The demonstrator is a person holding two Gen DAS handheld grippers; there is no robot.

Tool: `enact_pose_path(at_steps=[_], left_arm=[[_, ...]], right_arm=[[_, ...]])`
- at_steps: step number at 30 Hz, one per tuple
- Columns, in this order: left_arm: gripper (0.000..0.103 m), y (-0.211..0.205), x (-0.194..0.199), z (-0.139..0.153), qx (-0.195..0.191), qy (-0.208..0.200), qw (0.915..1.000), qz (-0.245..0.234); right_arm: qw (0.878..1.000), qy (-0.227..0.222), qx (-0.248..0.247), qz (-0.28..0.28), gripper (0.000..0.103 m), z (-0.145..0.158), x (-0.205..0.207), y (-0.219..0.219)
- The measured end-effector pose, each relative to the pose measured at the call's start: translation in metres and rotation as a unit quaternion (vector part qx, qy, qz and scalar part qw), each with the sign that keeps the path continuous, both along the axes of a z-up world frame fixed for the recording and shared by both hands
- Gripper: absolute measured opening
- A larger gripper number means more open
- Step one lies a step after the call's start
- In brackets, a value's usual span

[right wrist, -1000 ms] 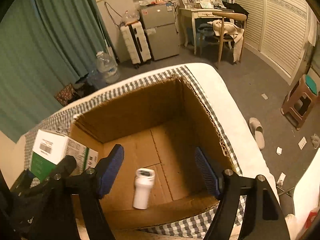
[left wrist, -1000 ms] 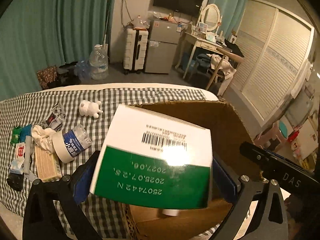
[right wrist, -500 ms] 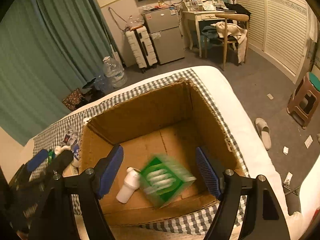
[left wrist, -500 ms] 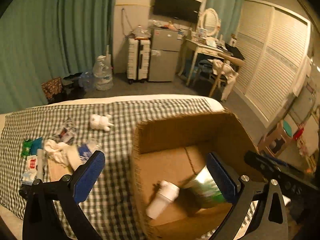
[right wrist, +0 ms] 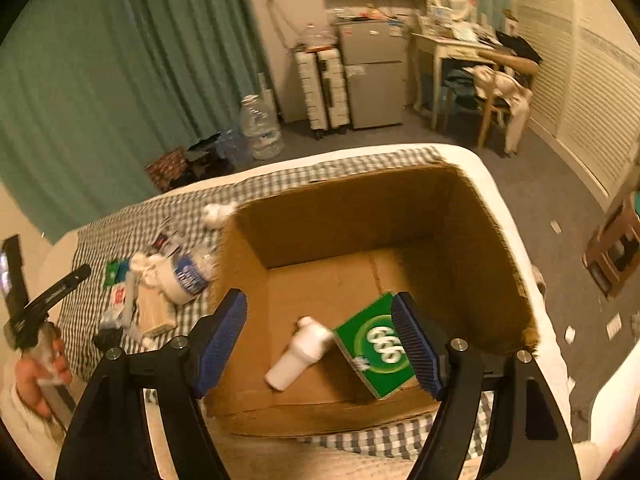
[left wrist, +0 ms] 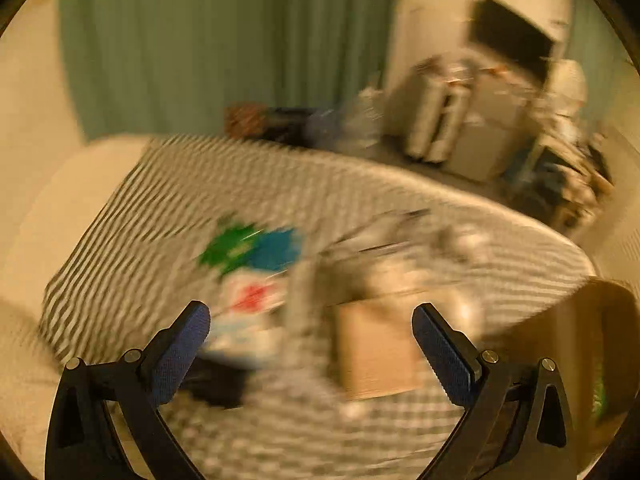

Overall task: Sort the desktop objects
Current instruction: 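Grasp the tan printed leaflet with right tool while left tool grasps black case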

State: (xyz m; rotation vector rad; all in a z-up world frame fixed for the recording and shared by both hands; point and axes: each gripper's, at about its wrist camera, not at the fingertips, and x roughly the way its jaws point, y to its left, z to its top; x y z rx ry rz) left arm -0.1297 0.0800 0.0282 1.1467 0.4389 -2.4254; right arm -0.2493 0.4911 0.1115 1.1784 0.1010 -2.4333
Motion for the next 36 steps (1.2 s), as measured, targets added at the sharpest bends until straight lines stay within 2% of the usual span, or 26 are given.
enact_pose_path(at_steps=[1, 3, 7, 9, 10, 13, 14, 16, 18, 20, 22, 25, 29, 31, 33, 36], left_arm=[[0.103, -0.018, 0.01, -0.009, 0.009, -0.007, 0.9999, 0.009], [0.103, -0.037, 0.02, -0.018, 0.004, -0.012, 0.9999, 0.011], [0.103, -0.046, 0.021, -0.036, -0.076, -0.032, 0.9966, -0.009], [0.103, -0.043, 0.016, -0.045, -0.095, -0.038, 0.9944, -0.025], [0.103, -0.042, 0.014, -0.054, -0.087, -0.04, 0.9947, -0.037], [0.103, -0.059, 0.017, -0.078, -0.013, -0.039, 0.9976, -0.055], [0.103, -0.067, 0.017, -0.086, 0.015, -0.045, 0.9977, -0.049], [0.103, -0.08, 0.018, -0.092, 0.047, -0.043, 0.9973, -0.036], [0.103, -0.096, 0.022, -0.095, 0.085, -0.039, 0.9956, -0.01], [0.103, -0.107, 0.03, -0.097, 0.107, -0.043, 0.9933, 0.005], [0.103, -0.113, 0.037, -0.101, 0.126, -0.052, 0.9907, 0.003], [0.103, -0.106, 0.037, -0.105, 0.126, -0.062, 0.9901, -0.005], [0.103, -0.088, 0.03, -0.111, 0.123, -0.085, 0.9875, -0.05], [0.103, -0.078, 0.026, -0.117, 0.119, -0.102, 0.9849, -0.074], [0.103, -0.069, 0.02, -0.125, 0.099, -0.127, 0.9831, -0.087], [0.103, -0.066, 0.015, -0.142, 0.098, -0.167, 0.9775, -0.085]], right_arm=[[1.0, 0.006, 0.006, 0.011, 0.075, 0.001, 0.004, -0.008], [0.999, 0.021, 0.021, 0.037, 0.075, 0.004, 0.014, -0.031], [0.995, 0.038, 0.016, 0.088, 0.075, 0.008, 0.034, -0.093], [0.993, 0.042, 0.009, 0.113, 0.079, 0.004, 0.044, -0.127], [0.991, 0.044, 0.011, 0.124, 0.08, -0.003, 0.049, -0.144], [0.986, 0.03, 0.05, 0.157, 0.08, -0.037, 0.06, -0.2], [0.983, 0.019, 0.068, 0.168, 0.08, -0.048, 0.061, -0.216], [0.976, -0.021, 0.101, 0.189, 0.08, -0.074, 0.058, -0.248], [0.973, -0.05, 0.107, 0.2, 0.08, -0.09, 0.055, -0.269], [0.975, -0.061, 0.1, 0.189, 0.08, -0.103, 0.048, -0.291], [0.97, -0.091, 0.119, 0.194, 0.08, -0.124, 0.039, -0.312], [0.967, -0.07, 0.169, 0.175, 0.08, -0.156, 0.033, -0.331], [0.971, -0.113, 0.146, 0.153, 0.08, -0.183, 0.021, -0.332], [0.97, -0.125, 0.131, 0.159, 0.08, -0.188, 0.022, -0.332], [0.968, -0.121, 0.143, 0.167, 0.08, -0.192, 0.025, -0.336], [0.964, -0.132, 0.159, 0.167, 0.08, -0.2, 0.025, -0.341]])
